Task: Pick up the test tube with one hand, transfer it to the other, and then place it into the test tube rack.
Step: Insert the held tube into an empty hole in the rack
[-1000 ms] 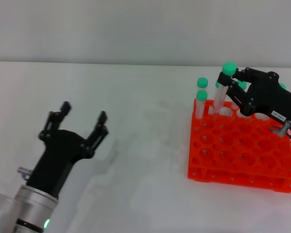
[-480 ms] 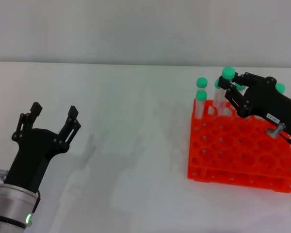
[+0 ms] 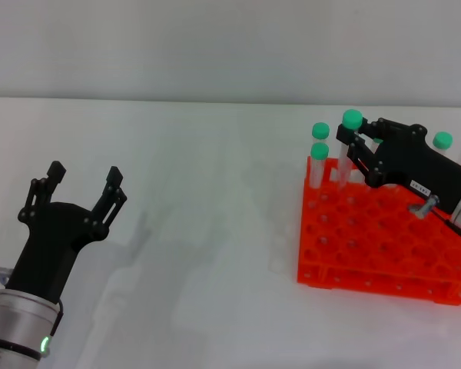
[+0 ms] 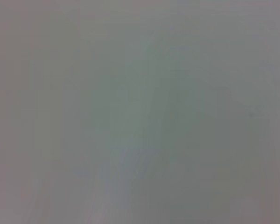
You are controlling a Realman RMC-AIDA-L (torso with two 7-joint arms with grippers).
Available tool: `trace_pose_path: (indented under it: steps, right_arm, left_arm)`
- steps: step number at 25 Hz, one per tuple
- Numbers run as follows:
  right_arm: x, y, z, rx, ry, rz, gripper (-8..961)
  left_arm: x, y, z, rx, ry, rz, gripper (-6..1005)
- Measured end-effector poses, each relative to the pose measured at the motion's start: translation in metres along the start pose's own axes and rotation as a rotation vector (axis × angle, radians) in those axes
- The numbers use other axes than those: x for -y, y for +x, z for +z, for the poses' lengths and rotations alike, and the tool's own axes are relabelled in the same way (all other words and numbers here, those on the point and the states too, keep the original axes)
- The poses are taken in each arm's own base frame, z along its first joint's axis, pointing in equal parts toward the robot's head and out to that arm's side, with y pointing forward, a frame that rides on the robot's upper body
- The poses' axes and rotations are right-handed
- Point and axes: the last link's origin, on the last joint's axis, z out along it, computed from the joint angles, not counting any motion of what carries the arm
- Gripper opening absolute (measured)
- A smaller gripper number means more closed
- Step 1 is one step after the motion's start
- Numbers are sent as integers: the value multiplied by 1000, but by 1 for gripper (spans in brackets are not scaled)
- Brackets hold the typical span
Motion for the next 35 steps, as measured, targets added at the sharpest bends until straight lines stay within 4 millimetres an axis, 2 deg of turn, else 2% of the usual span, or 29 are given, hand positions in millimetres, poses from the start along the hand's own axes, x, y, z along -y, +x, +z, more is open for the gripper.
trace_pose_path:
  steps: [13, 24, 35]
  right_arm:
    - [2, 6, 0, -38, 21, 3, 239]
    - [-8, 13, 2, -58, 21, -13, 245]
    - [-8, 24, 0, -111, 51, 11, 252]
  left_arm:
    - [1, 0, 0, 2, -1, 3, 876]
    - [1, 0, 1, 1, -2, 2, 875]
    - [1, 0, 1, 3, -6, 4, 876]
